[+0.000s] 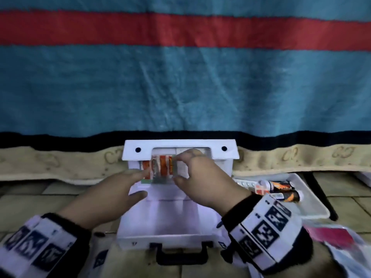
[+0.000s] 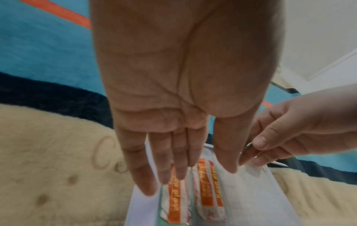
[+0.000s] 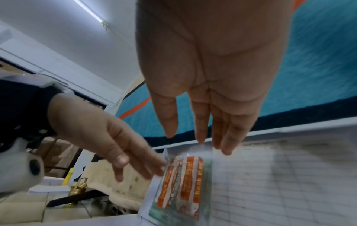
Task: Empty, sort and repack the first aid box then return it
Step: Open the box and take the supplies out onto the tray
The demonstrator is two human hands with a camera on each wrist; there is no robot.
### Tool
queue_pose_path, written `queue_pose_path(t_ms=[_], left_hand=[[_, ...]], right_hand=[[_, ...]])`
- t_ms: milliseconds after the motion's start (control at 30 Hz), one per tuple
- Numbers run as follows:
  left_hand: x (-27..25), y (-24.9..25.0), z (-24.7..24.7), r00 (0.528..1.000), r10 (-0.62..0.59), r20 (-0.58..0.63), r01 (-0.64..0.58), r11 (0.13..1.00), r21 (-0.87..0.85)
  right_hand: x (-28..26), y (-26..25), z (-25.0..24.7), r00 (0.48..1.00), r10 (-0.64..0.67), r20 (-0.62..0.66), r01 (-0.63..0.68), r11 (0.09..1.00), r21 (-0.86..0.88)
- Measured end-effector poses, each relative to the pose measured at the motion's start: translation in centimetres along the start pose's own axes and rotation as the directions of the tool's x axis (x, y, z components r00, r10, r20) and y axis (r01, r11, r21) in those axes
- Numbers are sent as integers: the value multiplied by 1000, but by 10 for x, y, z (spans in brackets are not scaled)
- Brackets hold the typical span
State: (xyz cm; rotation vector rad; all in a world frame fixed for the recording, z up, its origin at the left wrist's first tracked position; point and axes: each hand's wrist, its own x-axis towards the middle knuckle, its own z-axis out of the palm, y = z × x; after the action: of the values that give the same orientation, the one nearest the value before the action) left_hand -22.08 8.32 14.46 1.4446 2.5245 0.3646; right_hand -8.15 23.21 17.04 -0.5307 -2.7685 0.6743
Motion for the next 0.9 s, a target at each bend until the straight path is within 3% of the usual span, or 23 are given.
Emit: queue_pose_path(t_ms=[167,300,433,533,700,900], left_hand=[[9,-2,-10,961,38,-275,-95,976,-195],[24,-3,-10,932,62,-357,-118,984,-137],[38,-1,-11,878,77,-472,-127,989,-75],[45,-2,-10,882,67,-467,-103,993,-51],[50,-1,-8,901,-41,-432,11,997,-72],[51,8,-10,925,-15,-381,23,1000,16]], right_hand=[[18,-5,14,1000,-23,5,23,999,-49],[28,-7,13,997,-23,-69,12,989,-150],[37,-10,5,998,42,-42,-48,988,-144],[40,-12,3,997,67,-38,-72,988,-139],[41,-20,9,998,42,-36,-51,958,-281],[40,-23,8,998,24,-50,-38,950,-310]])
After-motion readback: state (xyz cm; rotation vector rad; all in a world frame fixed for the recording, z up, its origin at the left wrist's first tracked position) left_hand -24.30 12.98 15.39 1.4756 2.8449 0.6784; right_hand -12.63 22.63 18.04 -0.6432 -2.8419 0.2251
